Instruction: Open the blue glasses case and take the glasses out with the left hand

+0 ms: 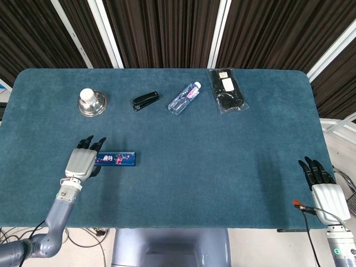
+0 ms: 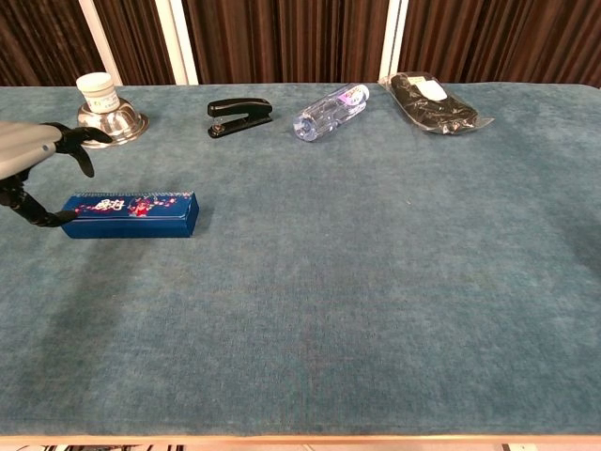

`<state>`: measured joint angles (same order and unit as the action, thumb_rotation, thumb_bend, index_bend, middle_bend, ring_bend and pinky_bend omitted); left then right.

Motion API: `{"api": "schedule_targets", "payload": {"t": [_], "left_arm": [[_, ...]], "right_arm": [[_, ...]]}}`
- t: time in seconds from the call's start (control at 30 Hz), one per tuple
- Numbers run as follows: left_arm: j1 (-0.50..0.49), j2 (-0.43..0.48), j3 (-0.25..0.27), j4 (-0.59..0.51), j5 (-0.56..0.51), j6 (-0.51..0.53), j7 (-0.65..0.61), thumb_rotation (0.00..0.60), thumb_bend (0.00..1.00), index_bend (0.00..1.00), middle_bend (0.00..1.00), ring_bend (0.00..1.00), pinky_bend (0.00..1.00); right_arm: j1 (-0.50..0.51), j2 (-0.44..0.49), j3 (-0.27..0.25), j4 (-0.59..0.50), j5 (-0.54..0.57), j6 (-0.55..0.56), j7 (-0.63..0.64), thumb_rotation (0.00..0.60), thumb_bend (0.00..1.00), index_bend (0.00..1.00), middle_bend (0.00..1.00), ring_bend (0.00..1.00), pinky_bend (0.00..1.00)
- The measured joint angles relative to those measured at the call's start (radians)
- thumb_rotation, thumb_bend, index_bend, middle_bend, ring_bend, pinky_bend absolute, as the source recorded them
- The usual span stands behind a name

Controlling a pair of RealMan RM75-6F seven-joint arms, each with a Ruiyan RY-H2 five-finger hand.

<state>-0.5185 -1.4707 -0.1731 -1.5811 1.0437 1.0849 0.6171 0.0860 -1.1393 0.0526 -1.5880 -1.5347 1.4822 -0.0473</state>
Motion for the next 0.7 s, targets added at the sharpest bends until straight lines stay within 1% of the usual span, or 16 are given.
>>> {"api": "schedule_targets", "payload": {"t": [0.4, 0.7], "left_arm": [[-0.047, -0.039, 0.000, 0.024, -0.043, -0.026, 0.015, 0.600, 0.37, 0.07, 0.24, 0.03, 0.14], [-0.061, -0.059, 0.014, 0.031, -0.058, -0.026, 0.013, 0.600, 0.38, 0.08, 0.28, 0.03, 0.14]], "right_arm": [[0.000, 0.001, -0.001, 0.000, 0.000, -0.001, 0.007, 0.600, 0.08, 0.00, 0.00, 0.00, 0.23], [0.000, 0.002, -0.001, 0.000, 0.001, -0.002, 0.007, 0.600, 0.09, 0.00, 0.00, 0.00, 0.23]]}}
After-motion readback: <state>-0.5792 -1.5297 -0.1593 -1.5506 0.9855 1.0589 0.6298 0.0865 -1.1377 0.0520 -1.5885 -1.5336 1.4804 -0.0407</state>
